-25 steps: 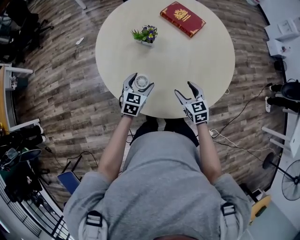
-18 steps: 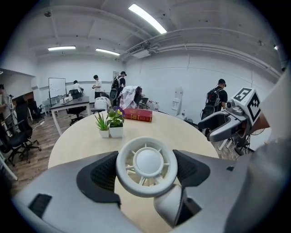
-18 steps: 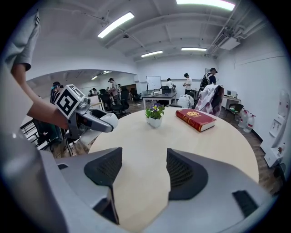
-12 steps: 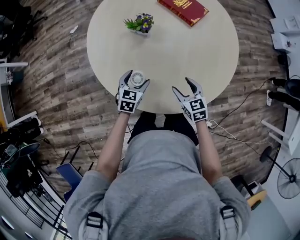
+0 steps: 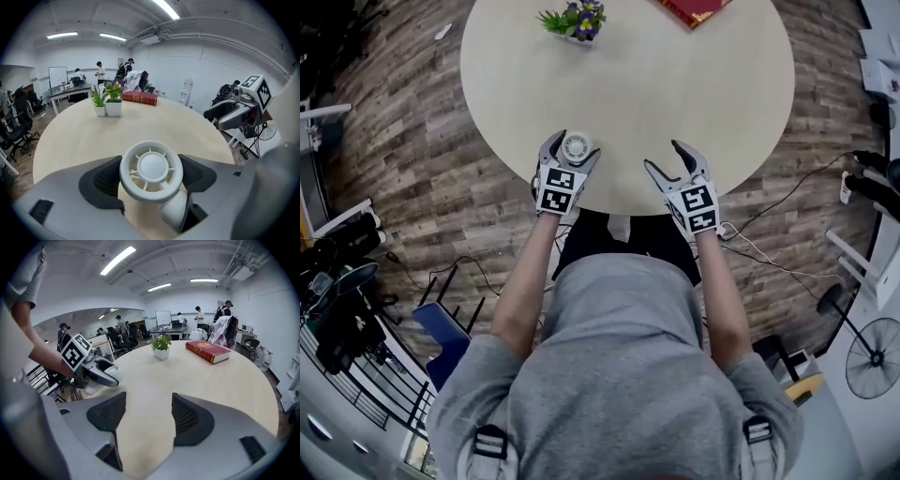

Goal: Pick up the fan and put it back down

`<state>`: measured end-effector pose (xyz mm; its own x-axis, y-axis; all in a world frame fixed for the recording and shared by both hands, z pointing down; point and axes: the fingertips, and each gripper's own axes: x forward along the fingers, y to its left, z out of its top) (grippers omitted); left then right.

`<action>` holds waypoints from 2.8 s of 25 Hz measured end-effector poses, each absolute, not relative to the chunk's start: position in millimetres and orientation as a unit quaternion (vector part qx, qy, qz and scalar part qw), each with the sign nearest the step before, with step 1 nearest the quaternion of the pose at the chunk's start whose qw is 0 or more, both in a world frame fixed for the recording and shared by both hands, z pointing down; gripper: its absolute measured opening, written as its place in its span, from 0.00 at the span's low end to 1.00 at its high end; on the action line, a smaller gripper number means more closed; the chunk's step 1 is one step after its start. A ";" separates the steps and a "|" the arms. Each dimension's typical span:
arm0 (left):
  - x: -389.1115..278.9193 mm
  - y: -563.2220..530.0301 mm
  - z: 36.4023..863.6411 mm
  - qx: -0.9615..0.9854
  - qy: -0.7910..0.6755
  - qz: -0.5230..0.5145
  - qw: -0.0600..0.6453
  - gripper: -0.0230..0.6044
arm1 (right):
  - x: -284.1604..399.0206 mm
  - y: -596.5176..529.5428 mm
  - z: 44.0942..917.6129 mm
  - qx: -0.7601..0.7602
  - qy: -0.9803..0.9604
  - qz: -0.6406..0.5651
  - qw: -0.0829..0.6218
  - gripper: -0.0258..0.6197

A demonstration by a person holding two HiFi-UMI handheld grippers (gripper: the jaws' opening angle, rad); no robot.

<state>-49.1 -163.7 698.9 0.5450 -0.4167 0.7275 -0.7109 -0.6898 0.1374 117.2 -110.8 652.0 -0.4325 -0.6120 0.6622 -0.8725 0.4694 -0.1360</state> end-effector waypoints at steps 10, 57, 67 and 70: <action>-28.7 -172.3 734.0 0.851 -0.317 0.360 0.212 0.65 | 111.6 -103.2 674.6 0.427 -0.820 0.252 0.285 0.53; -62.0 -157.6 637.5 0.881 -0.339 0.274 0.185 0.65 | 112.9 -93.5 618.1 0.496 -0.805 0.208 0.248 0.53; -104.0 -148.3 605.4 0.886 -0.350 0.254 0.165 0.65 | 99.5 -64.8 605.8 0.520 -0.791 0.193 0.258 0.52; -118.2 -145.4 596.6 0.886 -0.357 0.248 0.162 0.65 | 99.8 -59.8 603.1 0.532 -0.782 0.190 0.262 0.52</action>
<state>-118.2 -145.4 596.6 0.6224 -0.5512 0.5557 -0.7122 -0.6933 0.1099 99.8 -59.8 603.1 -0.2961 -0.7333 0.6120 -0.9324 0.3610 -0.0186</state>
